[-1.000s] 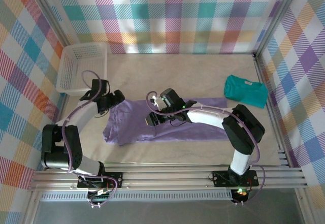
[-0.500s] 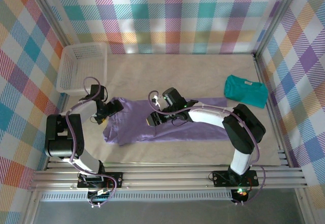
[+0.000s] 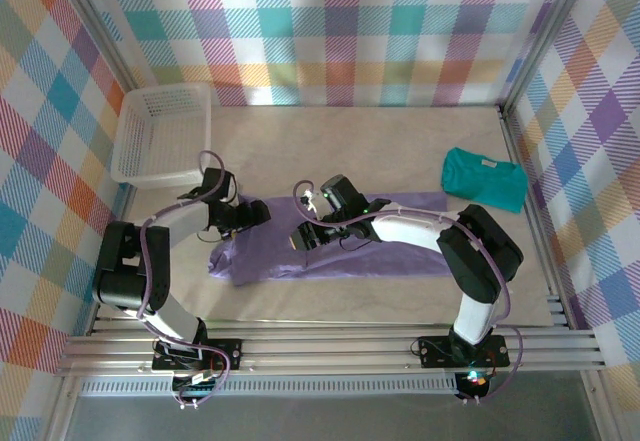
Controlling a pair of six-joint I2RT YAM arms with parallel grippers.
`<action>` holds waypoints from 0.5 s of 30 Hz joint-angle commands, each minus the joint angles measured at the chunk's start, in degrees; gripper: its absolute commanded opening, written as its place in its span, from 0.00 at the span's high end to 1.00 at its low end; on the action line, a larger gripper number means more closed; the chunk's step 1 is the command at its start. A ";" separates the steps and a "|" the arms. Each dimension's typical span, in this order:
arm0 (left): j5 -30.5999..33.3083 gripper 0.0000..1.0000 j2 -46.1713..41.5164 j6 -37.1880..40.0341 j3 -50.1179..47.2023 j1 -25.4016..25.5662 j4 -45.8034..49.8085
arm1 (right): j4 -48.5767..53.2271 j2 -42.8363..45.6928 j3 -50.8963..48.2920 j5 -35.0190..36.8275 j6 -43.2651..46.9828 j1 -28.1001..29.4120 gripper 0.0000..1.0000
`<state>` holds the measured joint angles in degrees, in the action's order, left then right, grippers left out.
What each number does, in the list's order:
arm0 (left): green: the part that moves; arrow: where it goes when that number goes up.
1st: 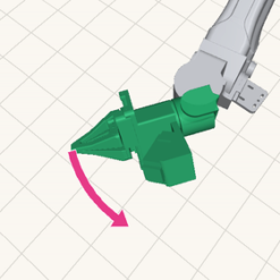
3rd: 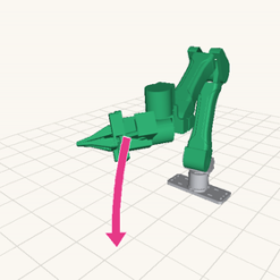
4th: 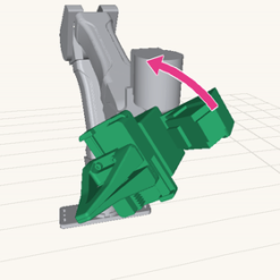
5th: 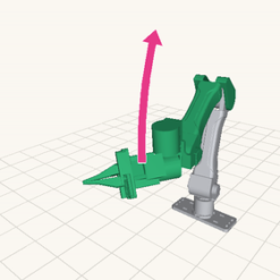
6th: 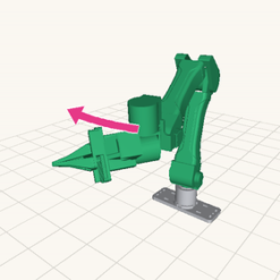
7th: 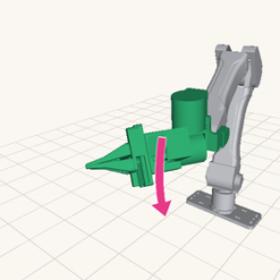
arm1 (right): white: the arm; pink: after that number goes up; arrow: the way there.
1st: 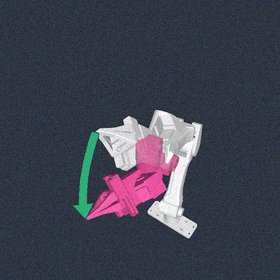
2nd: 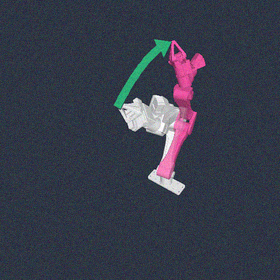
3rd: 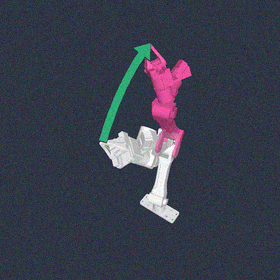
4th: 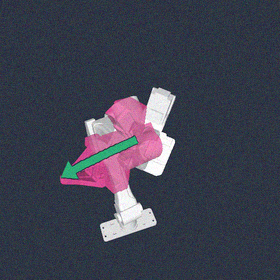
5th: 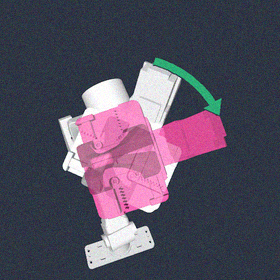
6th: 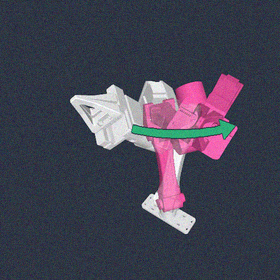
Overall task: Fold the inside-out t-shirt
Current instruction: Fold the T-shirt at the center of the table.
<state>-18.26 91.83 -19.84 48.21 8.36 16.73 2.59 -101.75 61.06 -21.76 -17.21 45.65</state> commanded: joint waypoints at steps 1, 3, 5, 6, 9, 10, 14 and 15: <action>-3.85 0.27 0.73 0.79 -1.47 0.67 -2.76 | -0.64 0.80 -0.72 -0.68 -0.44 -0.49 0.35; -2.94 0.38 0.16 0.86 -1.69 0.67 -2.85 | -0.52 1.15 -1.10 -0.37 -0.50 -0.47 0.35; -1.52 0.48 -0.54 1.04 -1.84 0.66 -2.88 | -0.30 1.59 -1.38 -0.09 -0.59 -0.48 0.35; -0.91 0.53 -0.86 1.17 -1.87 0.61 -3.00 | -0.15 1.90 -1.54 0.09 -0.54 -0.48 0.35; 1.14 0.76 -1.39 1.16 -1.62 0.54 -2.90 | 0.54 2.67 -1.82 0.77 -0.45 -0.50 0.35; 2.11 0.83 -1.59 1.04 -1.45 0.52 -2.62 | 0.89 2.86 -1.82 1.01 -0.29 -0.47 0.35; 11.71 1.00 -3.67 0.32 2.10 0.43 6.34 | 2.95 5.16 -2.41 2.43 0.75 -0.71 0.35; 14.63 1.00 -4.29 0.28 3.76 0.44 9.83 | 3.52 6.11 -2.67 2.72 1.03 -1.03 0.35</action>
<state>-12.91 90.85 -19.64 47.79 8.60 17.89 3.99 -99.68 59.51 -20.10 -17.28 45.54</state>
